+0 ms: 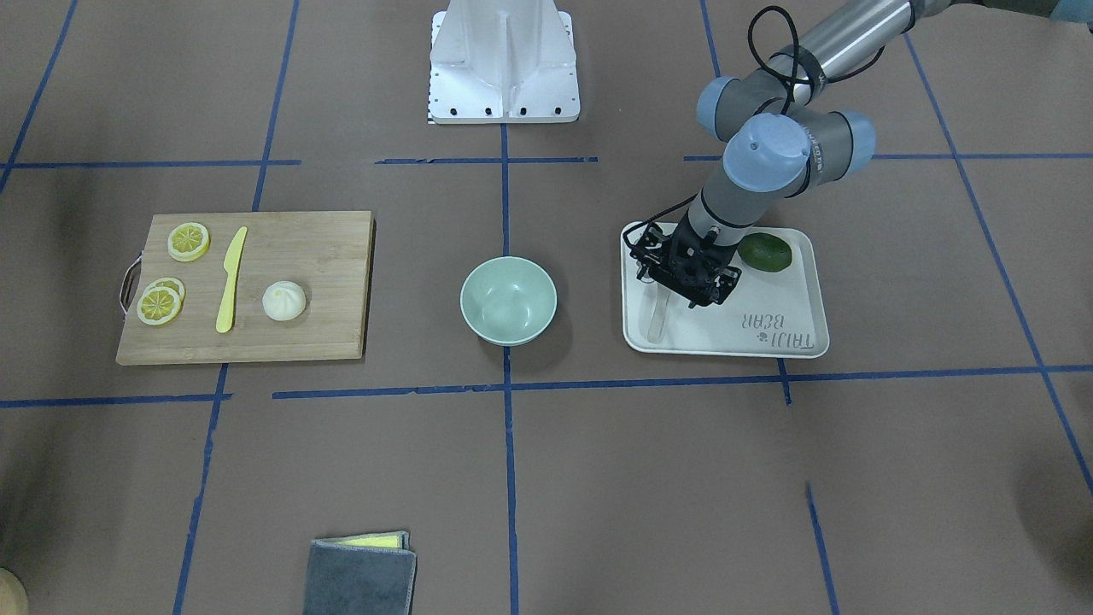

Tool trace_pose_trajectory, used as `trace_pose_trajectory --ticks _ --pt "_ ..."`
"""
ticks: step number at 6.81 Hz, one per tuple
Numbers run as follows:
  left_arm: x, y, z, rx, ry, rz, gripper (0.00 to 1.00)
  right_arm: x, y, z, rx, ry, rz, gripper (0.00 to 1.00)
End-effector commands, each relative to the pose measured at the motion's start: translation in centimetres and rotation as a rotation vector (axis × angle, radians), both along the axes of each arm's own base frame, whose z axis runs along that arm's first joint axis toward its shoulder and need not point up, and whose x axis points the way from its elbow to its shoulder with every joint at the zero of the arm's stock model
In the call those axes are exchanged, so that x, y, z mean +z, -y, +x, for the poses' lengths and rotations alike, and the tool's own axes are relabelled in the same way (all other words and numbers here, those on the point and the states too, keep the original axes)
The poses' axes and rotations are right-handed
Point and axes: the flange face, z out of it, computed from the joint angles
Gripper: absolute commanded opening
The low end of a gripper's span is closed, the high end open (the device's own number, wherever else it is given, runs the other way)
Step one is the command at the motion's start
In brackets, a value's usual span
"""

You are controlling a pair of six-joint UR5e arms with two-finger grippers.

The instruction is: Put spoon and bun in bowl

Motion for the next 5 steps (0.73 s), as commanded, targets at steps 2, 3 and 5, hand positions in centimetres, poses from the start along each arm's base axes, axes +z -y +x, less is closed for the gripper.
trace_pose_trajectory --ticks 2,3,5 --pt "0.53 0.02 0.28 0.005 0.009 -0.004 0.69 0.73 0.04 -0.05 0.008 -0.002 -0.025 1.0" --pt "0.54 0.03 0.28 0.003 0.01 -0.004 0.49 0.74 0.04 -0.05 0.007 -0.002 -0.024 1.0" --pt "0.38 0.04 0.28 -0.001 0.008 -0.008 0.12 0.74 0.04 -0.05 0.008 -0.003 -0.025 1.0"
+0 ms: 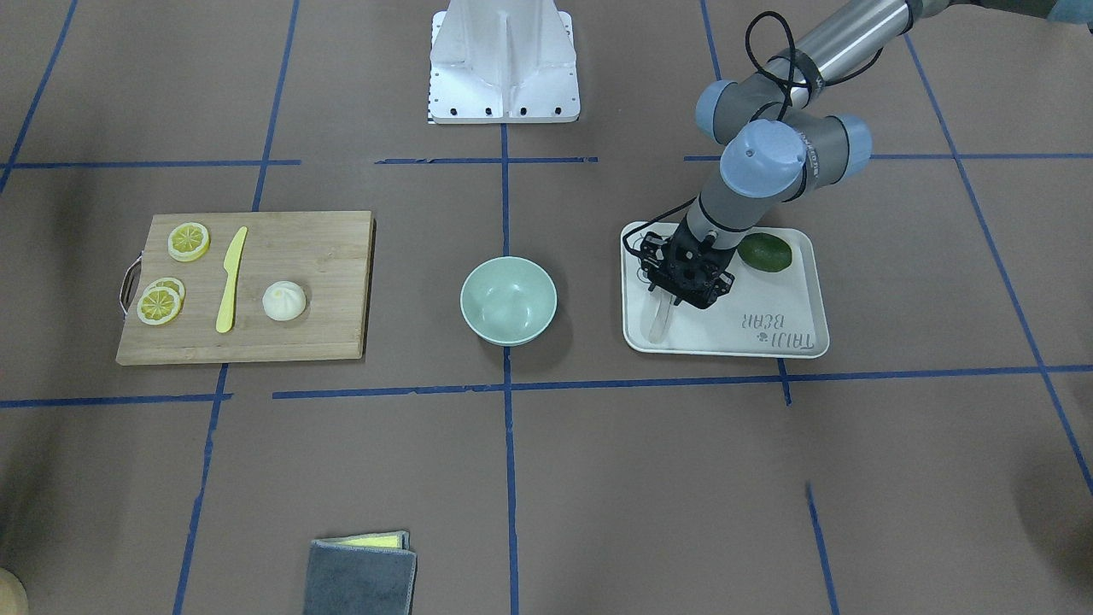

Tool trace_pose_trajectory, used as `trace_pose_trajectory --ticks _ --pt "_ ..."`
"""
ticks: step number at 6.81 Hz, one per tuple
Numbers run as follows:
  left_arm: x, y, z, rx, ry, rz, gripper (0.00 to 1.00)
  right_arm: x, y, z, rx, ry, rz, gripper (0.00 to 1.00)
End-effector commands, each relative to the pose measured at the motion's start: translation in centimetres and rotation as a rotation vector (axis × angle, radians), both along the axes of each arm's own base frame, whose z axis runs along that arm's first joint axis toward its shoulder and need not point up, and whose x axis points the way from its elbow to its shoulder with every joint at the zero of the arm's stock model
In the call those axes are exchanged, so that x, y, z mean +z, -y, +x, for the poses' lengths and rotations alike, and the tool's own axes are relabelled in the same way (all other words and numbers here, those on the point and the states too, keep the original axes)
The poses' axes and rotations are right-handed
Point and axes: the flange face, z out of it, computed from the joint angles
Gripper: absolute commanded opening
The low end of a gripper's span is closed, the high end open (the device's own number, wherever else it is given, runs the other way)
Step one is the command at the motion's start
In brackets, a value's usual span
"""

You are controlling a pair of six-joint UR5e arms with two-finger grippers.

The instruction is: Put spoon and bun in bowl

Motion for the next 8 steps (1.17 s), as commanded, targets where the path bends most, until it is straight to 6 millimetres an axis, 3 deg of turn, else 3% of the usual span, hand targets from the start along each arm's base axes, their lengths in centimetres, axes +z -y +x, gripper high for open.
trace_pose_trajectory --ticks 1,2,4,6,8 --pt "-0.5 -0.1 -0.1 -0.006 -0.009 -0.004 0.0 0.0 0.0 0.0 0.0 0.0 -0.001 1.0" --pt "-0.9 -0.2 -0.2 -0.006 -0.015 0.0 0.0 0.0 0.0 0.0 0.0 0.001 -0.001 1.0" --pt "-3.8 -0.5 -1.6 -0.017 -0.062 0.036 0.0 -0.2 0.1 0.0 0.0 0.003 0.005 1.0" --pt "-11.7 0.5 -0.7 -0.112 -0.168 -0.006 0.0 -0.4 0.1 -0.1 0.008 0.011 -0.006 1.0" --pt "-17.2 2.6 2.5 -0.171 -0.262 -0.001 0.0 -0.6 0.0 -0.3 0.008 0.035 -0.017 1.0"
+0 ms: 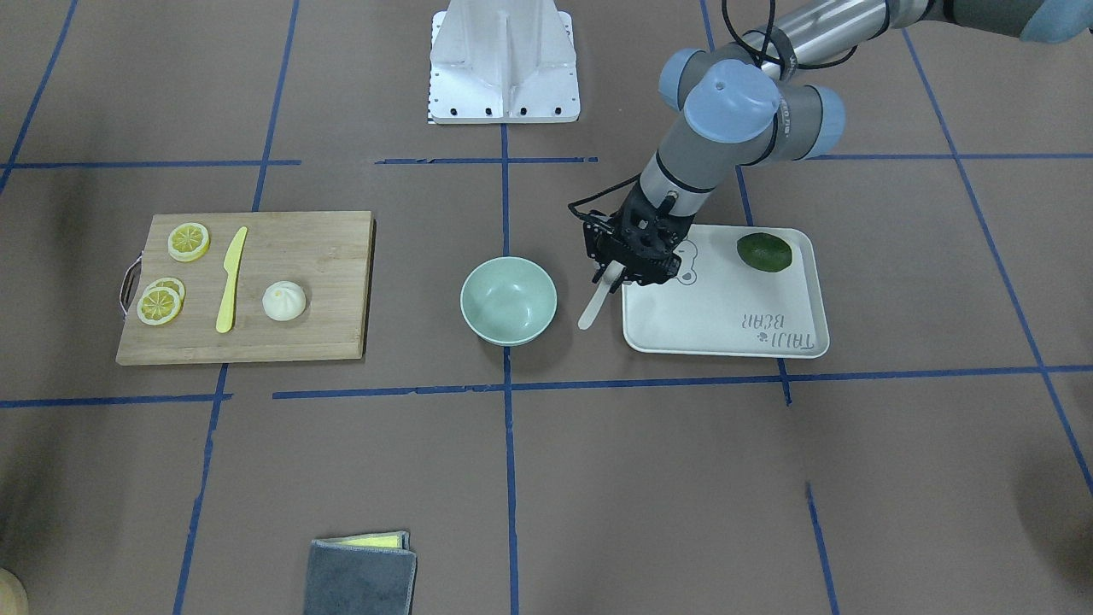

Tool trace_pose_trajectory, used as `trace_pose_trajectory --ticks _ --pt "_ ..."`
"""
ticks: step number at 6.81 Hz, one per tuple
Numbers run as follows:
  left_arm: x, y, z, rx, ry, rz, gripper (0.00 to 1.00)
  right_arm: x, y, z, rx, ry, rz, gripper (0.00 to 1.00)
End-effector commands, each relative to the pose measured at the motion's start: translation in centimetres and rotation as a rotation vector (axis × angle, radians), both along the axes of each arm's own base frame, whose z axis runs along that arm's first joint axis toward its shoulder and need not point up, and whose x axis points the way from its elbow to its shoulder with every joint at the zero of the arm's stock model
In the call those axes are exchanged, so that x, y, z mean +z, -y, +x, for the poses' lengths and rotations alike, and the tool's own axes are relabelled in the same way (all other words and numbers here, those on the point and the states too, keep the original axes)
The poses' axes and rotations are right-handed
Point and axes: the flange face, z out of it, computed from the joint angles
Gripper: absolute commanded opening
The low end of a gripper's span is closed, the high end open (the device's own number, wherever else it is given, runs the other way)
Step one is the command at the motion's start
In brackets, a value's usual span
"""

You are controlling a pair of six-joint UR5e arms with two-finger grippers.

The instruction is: Put spoon and bun in bowl

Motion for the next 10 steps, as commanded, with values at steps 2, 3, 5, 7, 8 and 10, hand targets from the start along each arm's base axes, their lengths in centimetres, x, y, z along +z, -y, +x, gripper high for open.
trace_pose_trajectory --ticks 2,3,5,7,8,10 --pt "-6.1 1.8 6.4 -0.077 -0.089 0.009 0.0 -0.4 0.0 -0.2 0.0 0.016 -0.001 1.0" --pt "-6.2 0.3 7.9 -0.113 -0.088 0.041 0.0 -0.4 0.0 -0.2 0.0 0.016 0.0 1.0" --pt "-5.7 -1.4 9.4 -0.088 -0.082 0.043 0.17 -0.6 0.3 -0.5 -0.005 0.017 0.004 1.0" --pt "-3.4 -1.9 9.3 -0.13 -0.092 0.074 0.93 -2.0 1.2 -2.7 -0.04 0.036 0.019 1.0" --pt "-2.7 -2.8 9.4 -0.175 -0.141 0.115 1.0 -3.5 1.6 -4.9 -0.02 0.039 -0.027 1.0" --pt "-2.8 -0.6 5.9 -0.222 -0.152 0.119 0.99 -6.9 2.0 -9.9 0.01 0.06 -0.064 1.0"
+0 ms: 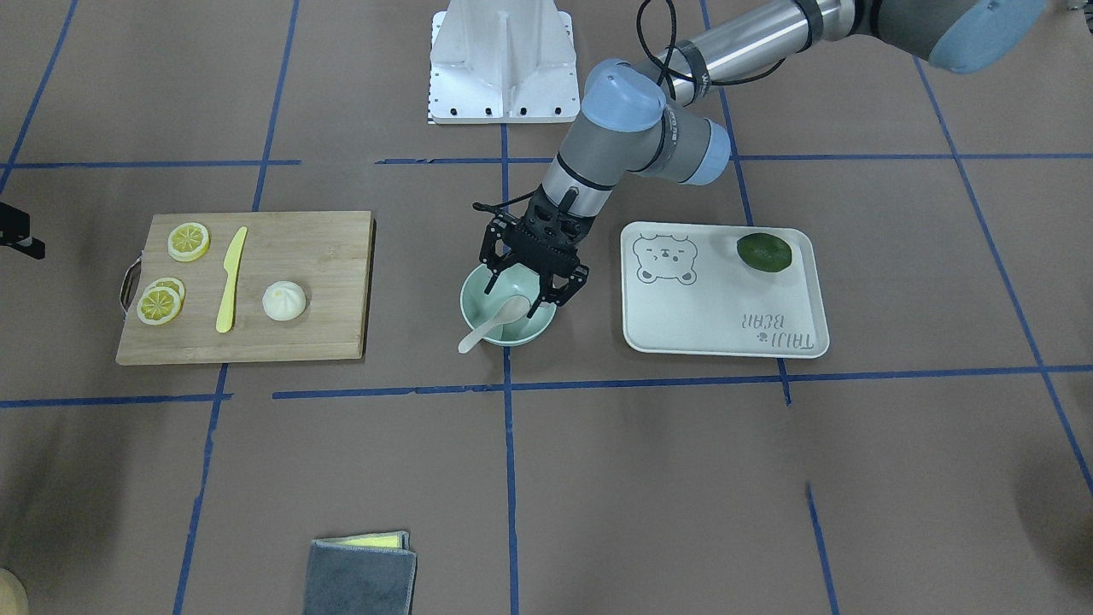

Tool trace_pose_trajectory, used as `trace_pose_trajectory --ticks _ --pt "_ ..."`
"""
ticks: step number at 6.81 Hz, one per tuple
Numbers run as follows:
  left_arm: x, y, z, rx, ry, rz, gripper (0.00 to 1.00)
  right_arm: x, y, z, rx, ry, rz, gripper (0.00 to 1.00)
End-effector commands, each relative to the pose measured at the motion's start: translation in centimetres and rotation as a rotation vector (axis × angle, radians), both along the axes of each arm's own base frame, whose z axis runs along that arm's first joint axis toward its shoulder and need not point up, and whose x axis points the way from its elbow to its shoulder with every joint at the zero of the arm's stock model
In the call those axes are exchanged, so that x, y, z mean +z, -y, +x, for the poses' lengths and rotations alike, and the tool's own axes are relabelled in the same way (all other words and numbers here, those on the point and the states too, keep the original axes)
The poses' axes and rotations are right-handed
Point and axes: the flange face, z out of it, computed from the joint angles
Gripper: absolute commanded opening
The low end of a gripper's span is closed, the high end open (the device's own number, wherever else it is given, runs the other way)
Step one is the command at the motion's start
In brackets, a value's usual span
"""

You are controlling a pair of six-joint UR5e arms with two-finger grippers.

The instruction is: Put spoon and bun in bowl

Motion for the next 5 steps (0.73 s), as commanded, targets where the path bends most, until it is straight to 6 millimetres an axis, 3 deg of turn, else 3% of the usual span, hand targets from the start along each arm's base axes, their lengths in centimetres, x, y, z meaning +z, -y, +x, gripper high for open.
trace_pose_trajectory --ticks 1,2,3,4,5 --pt "1.8 2.8 -5.4 -0.014 0.022 -0.03 0.97 -3.3 -0.8 -7.5 0.076 0.025 -0.064 1.0" --pt "3.2 4.7 -10.0 0.03 0.071 -0.096 0.93 -4.4 -2.1 -12.4 0.153 -0.008 -0.06 1.0" --pt "4.1 5.4 -14.2 0.04 0.14 -0.049 0.93 -6.1 -3.3 -18.2 0.205 -0.035 -0.024 1.0" --pt "5.6 5.2 -17.6 0.032 0.199 -0.029 0.93 -8.4 -2.8 -23.8 0.251 -0.055 -0.012 0.99" --pt "6.3 5.1 -19.2 0.033 0.217 0.002 0.93 -9.8 -2.6 -26.2 0.307 -0.057 -0.036 0.99"
